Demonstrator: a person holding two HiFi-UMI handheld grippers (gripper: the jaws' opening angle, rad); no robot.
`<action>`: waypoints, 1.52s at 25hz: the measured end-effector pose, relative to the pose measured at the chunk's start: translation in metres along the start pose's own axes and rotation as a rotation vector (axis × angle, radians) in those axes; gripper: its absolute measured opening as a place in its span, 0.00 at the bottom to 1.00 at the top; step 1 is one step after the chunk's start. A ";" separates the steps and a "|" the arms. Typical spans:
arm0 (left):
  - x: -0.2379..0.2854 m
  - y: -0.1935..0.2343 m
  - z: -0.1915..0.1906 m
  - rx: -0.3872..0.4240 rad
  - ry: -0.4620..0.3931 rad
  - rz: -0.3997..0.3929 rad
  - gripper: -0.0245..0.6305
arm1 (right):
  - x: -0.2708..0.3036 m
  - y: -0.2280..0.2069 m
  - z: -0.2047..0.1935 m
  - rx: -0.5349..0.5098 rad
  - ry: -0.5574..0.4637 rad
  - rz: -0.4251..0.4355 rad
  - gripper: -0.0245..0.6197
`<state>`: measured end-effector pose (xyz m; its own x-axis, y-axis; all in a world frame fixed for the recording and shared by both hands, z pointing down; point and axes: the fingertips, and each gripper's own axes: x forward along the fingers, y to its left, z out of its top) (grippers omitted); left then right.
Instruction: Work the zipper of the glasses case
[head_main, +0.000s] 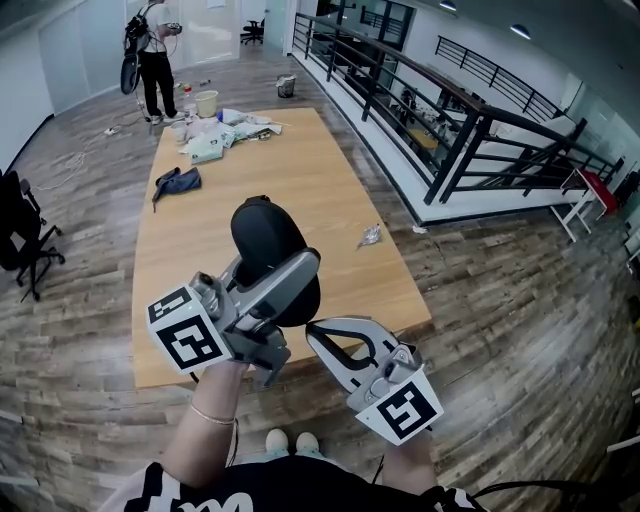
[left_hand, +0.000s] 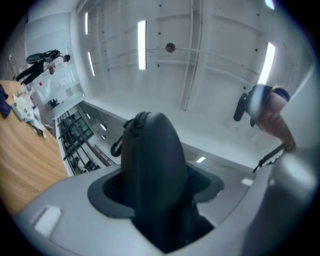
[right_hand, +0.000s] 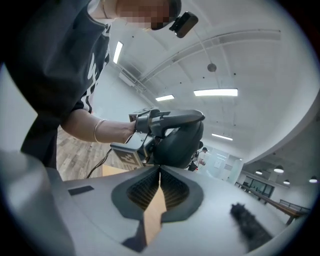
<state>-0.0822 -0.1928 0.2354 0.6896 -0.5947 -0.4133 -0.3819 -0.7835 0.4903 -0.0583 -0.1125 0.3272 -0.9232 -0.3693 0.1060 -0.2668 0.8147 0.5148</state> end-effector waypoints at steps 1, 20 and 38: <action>0.000 0.000 0.000 0.019 0.007 0.009 0.52 | 0.000 -0.001 -0.001 -0.021 0.015 -0.012 0.05; -0.046 0.020 -0.009 0.694 0.029 0.504 0.52 | -0.021 -0.096 0.040 0.286 -0.142 -0.535 0.05; -0.051 0.016 -0.016 0.762 0.035 0.526 0.52 | 0.009 -0.077 0.030 0.324 -0.113 -0.490 0.05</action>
<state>-0.1137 -0.1725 0.2764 0.3262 -0.9113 -0.2513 -0.9439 -0.3285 -0.0341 -0.0540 -0.1650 0.2630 -0.6900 -0.7015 -0.1783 -0.7236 0.6626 0.1930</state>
